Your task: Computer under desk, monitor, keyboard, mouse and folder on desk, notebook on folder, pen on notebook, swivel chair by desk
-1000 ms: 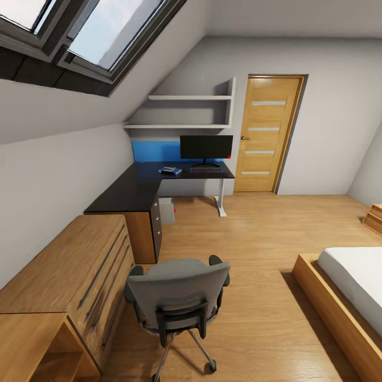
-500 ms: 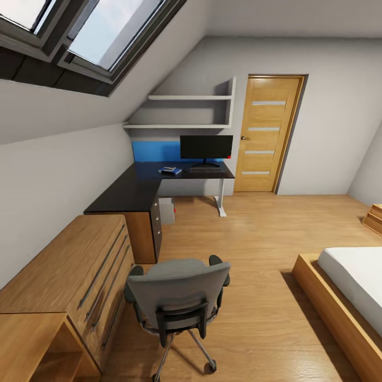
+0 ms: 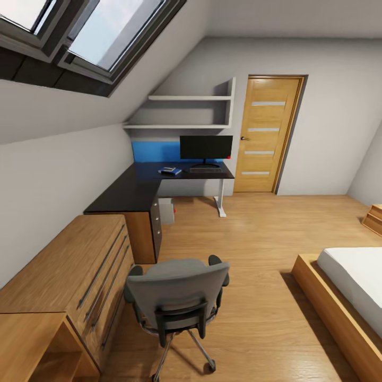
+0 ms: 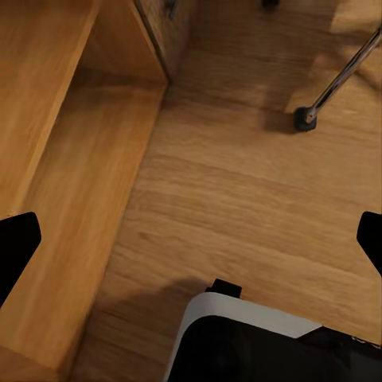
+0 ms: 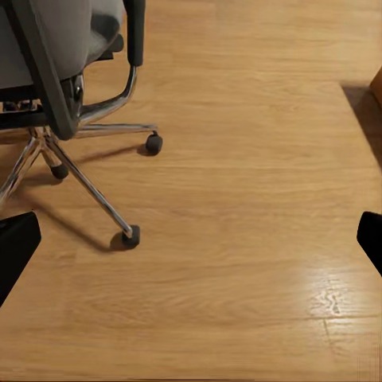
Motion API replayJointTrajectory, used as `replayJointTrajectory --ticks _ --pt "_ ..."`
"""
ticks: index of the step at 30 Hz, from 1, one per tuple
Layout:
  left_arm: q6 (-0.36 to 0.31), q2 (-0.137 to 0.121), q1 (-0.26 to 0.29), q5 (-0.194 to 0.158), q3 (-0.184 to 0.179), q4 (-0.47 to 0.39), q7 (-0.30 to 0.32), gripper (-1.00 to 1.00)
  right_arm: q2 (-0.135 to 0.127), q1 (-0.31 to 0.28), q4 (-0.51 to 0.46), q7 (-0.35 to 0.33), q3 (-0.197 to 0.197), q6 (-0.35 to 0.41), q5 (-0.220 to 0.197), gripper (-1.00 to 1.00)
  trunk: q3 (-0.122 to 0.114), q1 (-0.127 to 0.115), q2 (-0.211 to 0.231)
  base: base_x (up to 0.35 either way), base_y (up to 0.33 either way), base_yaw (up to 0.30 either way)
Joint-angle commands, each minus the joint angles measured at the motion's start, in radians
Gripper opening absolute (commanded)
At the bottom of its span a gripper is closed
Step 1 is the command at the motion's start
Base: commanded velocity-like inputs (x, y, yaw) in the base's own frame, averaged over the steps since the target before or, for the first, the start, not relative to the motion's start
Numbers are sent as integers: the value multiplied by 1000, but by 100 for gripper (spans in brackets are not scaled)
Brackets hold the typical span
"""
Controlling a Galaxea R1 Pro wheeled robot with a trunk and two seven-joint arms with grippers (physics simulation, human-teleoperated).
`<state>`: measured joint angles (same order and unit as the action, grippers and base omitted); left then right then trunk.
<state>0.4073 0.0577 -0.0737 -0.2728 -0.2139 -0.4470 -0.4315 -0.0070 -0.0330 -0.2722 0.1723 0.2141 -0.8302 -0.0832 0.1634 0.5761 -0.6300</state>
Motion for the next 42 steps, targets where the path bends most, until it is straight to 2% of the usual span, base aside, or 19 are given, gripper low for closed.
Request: replayJointTrajectory --ticks 1,7,42 --pt "6 -1 0 -8 -9 0 -7 100 -1 -1 0 3 8 -3 -9 100 1 0 -1 0 -113 0" --pt "11 1 0 -4 -13 -6 -7 100 -3 -1 1 3 8 -3 -8 100 1 0 -1 0 -17 0" --pt "6 1 0 -9 -8 -25 -18 100 -2 -1 2 2 8 -2 -6 100 111 135 -246 0 0 0"
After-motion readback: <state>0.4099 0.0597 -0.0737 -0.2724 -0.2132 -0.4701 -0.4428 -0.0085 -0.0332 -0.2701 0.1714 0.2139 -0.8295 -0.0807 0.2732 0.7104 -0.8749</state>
